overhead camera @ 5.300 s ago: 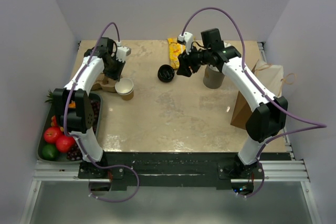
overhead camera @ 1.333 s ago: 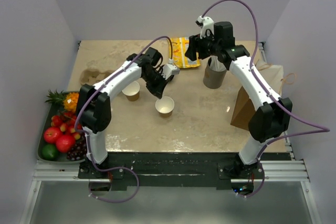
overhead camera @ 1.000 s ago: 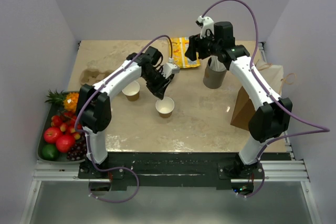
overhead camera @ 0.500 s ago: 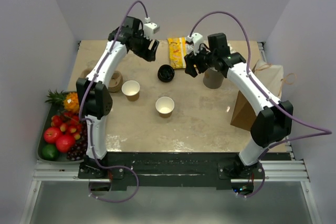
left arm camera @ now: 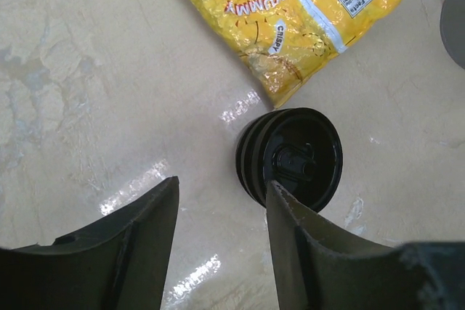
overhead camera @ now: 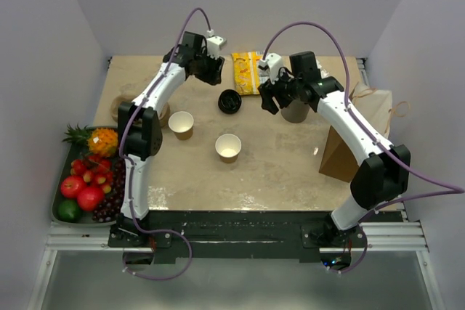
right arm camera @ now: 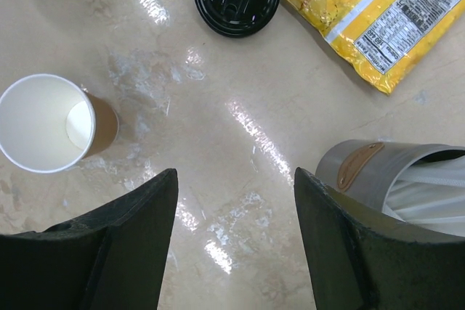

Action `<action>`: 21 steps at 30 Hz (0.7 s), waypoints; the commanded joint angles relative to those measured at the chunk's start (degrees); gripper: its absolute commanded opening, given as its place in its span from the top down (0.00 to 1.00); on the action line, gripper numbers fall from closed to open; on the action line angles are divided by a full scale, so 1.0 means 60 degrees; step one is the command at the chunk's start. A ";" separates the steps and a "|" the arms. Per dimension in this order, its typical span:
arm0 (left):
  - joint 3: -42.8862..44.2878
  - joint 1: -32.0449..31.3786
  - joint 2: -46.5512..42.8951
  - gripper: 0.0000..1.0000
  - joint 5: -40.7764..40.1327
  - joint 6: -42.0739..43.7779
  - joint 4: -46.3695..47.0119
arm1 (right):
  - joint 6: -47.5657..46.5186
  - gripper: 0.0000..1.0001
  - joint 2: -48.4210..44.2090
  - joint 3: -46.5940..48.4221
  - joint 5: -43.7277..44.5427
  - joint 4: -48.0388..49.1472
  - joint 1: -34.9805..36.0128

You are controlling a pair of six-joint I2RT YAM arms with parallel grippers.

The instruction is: Pack the takeout coffee

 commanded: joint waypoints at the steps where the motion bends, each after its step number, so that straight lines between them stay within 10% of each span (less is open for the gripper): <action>1: -0.0158 -0.0324 0.0093 0.43 0.0240 -0.0067 0.0462 | -0.0221 0.32 -0.0020 -0.0123 0.0238 0.0000 -0.0042; 21: -0.0305 -0.0633 0.0723 0.51 -0.0522 -0.0095 0.0211 | -0.0338 0.32 0.0200 -0.0241 -0.0099 -0.0146 -0.0013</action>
